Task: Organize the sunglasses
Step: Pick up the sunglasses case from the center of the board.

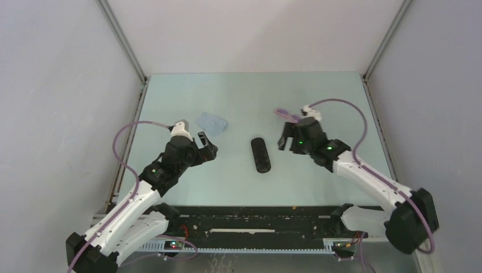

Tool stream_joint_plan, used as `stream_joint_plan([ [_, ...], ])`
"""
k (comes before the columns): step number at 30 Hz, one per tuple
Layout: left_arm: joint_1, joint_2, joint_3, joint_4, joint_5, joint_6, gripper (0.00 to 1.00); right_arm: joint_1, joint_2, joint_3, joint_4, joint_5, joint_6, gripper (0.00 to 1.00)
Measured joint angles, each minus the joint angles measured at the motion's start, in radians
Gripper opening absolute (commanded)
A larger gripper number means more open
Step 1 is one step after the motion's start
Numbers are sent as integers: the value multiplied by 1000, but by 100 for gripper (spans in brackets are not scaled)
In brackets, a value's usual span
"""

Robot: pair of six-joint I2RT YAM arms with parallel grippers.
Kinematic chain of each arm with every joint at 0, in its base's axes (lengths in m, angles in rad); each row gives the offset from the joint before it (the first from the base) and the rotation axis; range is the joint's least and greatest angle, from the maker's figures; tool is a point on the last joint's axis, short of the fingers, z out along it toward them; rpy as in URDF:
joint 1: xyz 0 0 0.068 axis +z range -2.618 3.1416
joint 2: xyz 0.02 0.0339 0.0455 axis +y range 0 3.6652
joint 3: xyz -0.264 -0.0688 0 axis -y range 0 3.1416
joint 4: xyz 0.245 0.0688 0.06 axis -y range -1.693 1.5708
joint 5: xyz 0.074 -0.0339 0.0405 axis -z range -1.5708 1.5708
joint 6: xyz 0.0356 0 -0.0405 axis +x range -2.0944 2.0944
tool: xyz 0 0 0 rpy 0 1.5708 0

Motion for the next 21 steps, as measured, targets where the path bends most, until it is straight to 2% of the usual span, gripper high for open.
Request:
stream_joint_plan([
  [4, 0, 18, 0, 2, -11, -16, 100, 202, 181, 140, -11, 48, 14, 99],
  [8, 0, 69, 0, 1, -17, -25, 100, 300, 383, 272, -13, 63, 13, 100],
  [12, 0, 92, 0, -14, -33, -33, 100, 322, 510, 328, -13, 55, 14, 100],
  [19, 0, 97, 0, -35, -45, -53, 100, 338, 610, 338, -53, 79, 15, 100],
  [21, 0, 92, 0, -34, -53, -60, 100, 340, 631, 343, -56, 84, 16, 96],
])
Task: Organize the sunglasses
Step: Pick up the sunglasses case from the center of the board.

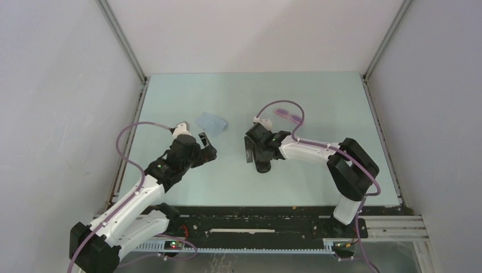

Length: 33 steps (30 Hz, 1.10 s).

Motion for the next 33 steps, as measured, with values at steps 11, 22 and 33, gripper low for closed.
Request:
stream_joint_plan([
  [11, 0, -76, -57, 28, -58, -41, 100, -19, 51, 1, 4, 0, 11, 54],
  [22, 78, 3, -55, 16, 64, -47, 100, -108, -80, -142, 142, -164, 11, 40],
  [33, 196, 24, -61, 239, 422, -24, 100, -320, -330, -387, 481, -745, 19, 42],
])
